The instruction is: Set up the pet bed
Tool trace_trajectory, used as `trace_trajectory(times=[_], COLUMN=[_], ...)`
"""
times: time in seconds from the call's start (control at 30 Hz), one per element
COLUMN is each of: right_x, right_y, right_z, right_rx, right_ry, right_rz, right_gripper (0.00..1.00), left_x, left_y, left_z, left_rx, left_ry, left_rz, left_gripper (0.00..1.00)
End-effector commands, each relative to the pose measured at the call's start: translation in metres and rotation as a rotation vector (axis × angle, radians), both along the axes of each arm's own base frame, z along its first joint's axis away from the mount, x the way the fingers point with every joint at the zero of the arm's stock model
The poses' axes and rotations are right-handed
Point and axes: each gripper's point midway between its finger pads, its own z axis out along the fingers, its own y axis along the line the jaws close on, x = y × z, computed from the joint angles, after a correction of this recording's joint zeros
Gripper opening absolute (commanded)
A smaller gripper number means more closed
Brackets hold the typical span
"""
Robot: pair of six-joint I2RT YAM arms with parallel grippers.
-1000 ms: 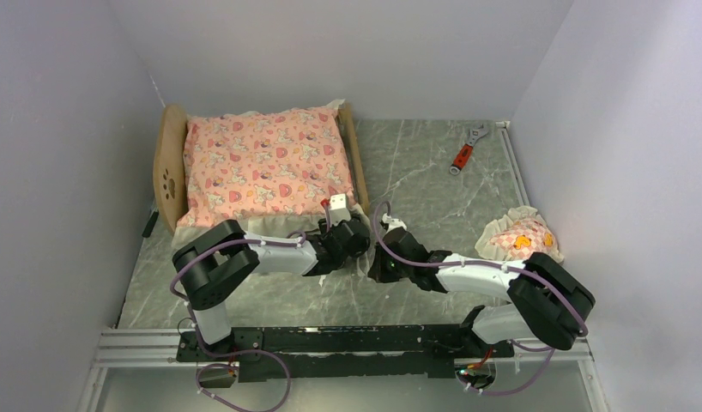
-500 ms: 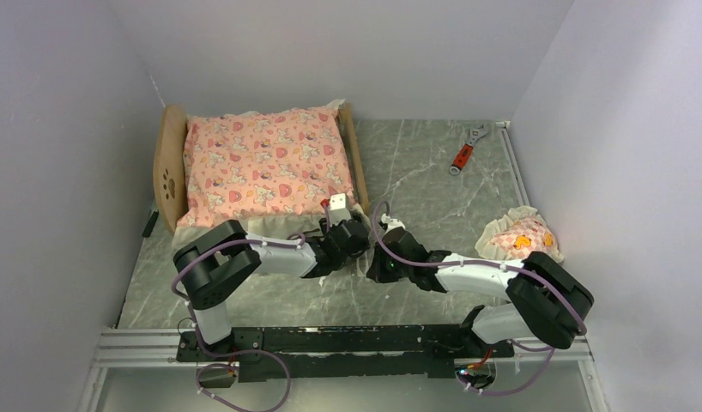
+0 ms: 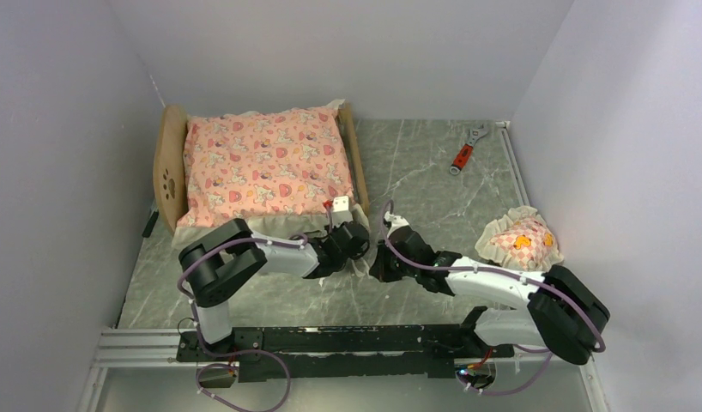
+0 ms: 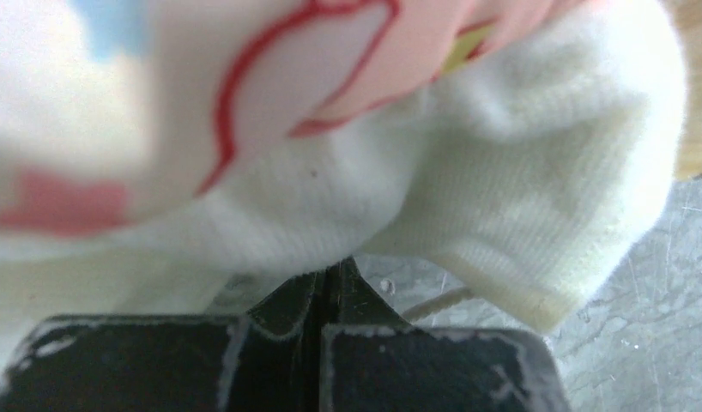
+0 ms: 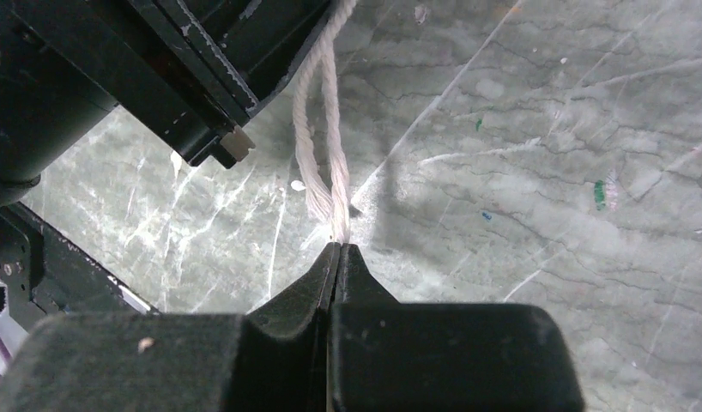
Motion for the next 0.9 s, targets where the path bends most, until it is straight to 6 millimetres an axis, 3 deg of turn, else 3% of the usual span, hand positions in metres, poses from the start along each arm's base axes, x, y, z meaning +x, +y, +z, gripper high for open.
trace_trajectory(times=[0.0,0.33,0.53,0.67,0.87], right_x=[0.010,0.060,0.079,0.088,0.101], right_y=[-0.001,0.010,0.025,0.038,0.051], right_z=[0.021,0.071,0.092,0.098,0.085], right_rx=[0.000,0.029,0.057,0.101,0.127], right_ry=[-0.071,-0.210,-0.279,-0.290,-0.268], right_rz=[0.012,0.044,0.097,0.117,0.140], right_gripper=[0.00,0.00,0.00,0.00,0.00], left_x=[0.001,-0.013,-0.014,-0.015,-0.017], left_y=[-0.007,0.009,0.006,0.003,0.001], left_z=[0.034,0.045,0.048,0.049,0.055], left_rx=[-0.063,-0.052,-0.055,-0.067,-0.081], left_ry=[-0.067,-0.077,-0.089,-0.100,-0.117], left_rz=[-0.035,-0.082,-0.114,-0.134,-0.163], left_gripper=[0.00,0.00,0.00,0.00,0.00])
